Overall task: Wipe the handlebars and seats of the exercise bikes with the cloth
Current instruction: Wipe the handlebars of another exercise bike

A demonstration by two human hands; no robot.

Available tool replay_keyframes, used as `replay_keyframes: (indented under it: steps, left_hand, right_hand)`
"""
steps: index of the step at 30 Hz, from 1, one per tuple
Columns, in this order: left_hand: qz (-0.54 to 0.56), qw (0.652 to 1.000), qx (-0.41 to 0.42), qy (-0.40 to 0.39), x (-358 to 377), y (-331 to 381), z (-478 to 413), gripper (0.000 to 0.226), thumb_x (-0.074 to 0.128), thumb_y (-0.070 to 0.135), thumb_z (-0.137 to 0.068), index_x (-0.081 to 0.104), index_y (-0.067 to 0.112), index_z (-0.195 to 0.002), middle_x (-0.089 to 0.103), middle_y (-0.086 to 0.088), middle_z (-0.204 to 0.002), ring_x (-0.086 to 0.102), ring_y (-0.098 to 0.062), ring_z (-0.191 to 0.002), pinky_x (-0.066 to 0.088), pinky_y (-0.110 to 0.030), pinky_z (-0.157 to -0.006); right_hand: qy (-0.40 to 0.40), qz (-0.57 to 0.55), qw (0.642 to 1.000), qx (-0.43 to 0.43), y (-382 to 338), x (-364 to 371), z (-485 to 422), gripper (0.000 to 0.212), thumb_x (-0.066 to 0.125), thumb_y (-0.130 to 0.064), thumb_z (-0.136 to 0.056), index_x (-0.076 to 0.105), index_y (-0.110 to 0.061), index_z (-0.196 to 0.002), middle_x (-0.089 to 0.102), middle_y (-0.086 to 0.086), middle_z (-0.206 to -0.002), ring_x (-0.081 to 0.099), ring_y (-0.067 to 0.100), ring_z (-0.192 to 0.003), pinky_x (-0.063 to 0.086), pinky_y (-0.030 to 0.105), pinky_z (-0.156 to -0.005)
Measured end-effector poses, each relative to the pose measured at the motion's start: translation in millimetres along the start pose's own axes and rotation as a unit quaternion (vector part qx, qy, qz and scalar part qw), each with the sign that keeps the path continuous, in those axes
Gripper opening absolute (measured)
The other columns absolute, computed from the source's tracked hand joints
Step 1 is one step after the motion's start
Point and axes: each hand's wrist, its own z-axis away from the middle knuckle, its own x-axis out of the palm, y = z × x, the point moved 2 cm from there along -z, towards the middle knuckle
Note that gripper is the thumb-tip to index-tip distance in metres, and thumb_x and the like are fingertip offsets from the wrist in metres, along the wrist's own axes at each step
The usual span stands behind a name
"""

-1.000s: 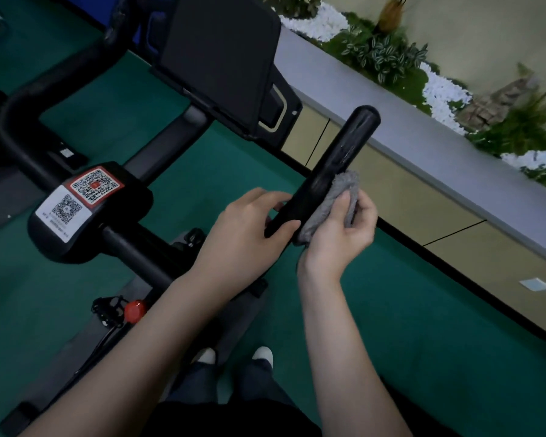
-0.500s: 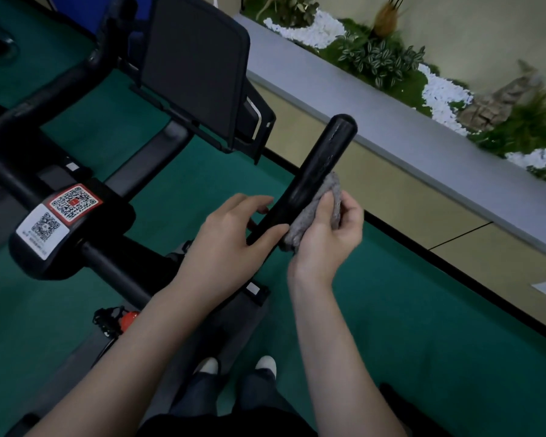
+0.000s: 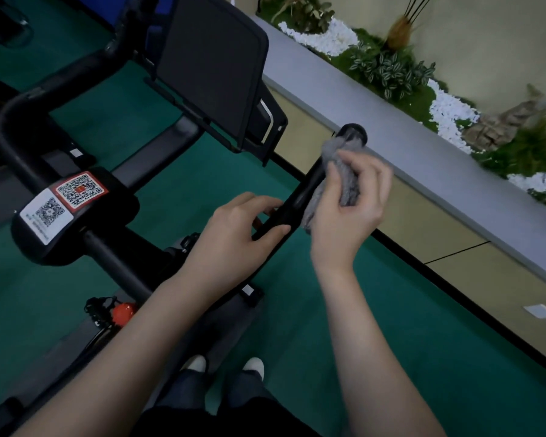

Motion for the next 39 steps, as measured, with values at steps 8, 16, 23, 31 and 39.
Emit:
replay_keyframes:
  steps: [8,16,23,31,39]
  left_hand:
    - [0.009,1.0,0.004,0.005,1,-3,-1,0.031,0.066,0.034,-0.086,0.064,0.026,-0.116,0.058,0.012,-0.101,0.056,-0.006,-0.086,0.041,-0.015,-0.073]
    - [0.025,1.0,0.008,0.011,2,-4,-2,0.032,0.067,0.033,-0.085,0.064,0.023,-0.115,0.058,0.011,-0.098,0.058,-0.013,-0.082,0.048,-0.03,-0.079]
    - [0.03,0.999,0.012,0.0,-1,-6,-4,0.034,0.067,0.038,-0.084,0.065,0.024,-0.115,0.06,0.009,-0.101,0.058,-0.013,-0.082,0.049,-0.035,-0.082]
    - [0.031,0.999,0.007,-0.015,-2,-12,-5,0.037,0.067,0.041,-0.084,0.065,0.02,-0.114,0.063,0.003,-0.107,0.06,-0.017,-0.091,0.048,-0.037,-0.086]
    - [0.056,0.998,-0.002,-0.018,-4,-12,-7,0.032,0.066,0.041,-0.084,0.067,0.022,-0.109,0.06,0.008,-0.099,0.059,-0.016,-0.091,0.049,-0.037,-0.086]
  right_hand:
    - [-0.023,0.033,0.998,-0.058,-4,-3,-27,0.012,0.065,0.004,-0.082,0.07,0.003,-0.092,0.057,0.01,-0.092,0.058,0.031,-0.09,0.043,0.018,-0.085]
    - [-0.309,0.13,0.904,-0.266,-13,-9,-50,0.01,0.068,-0.017,-0.087,0.075,-0.01,-0.089,0.071,-0.002,-0.092,0.054,0.031,-0.092,0.038,0.039,-0.081]
    - [-0.511,0.232,0.775,-0.291,-29,9,-64,0.011,0.064,-0.016,-0.088,0.074,-0.012,-0.09,0.071,0.001,-0.088,0.055,0.027,-0.093,0.044,0.042,-0.083]
    - [-0.632,0.273,0.703,-0.176,-37,37,-47,0.009,0.064,-0.016,-0.085,0.072,-0.014,-0.089,0.07,0.0,-0.082,0.062,0.012,-0.082,0.048,0.028,-0.078]
    - [-0.578,0.372,0.696,-0.207,-41,47,-46,0.014,0.055,-0.009,-0.084,0.069,-0.007,-0.086,0.067,0.014,-0.082,0.062,0.031,-0.083,0.052,0.04,-0.072]
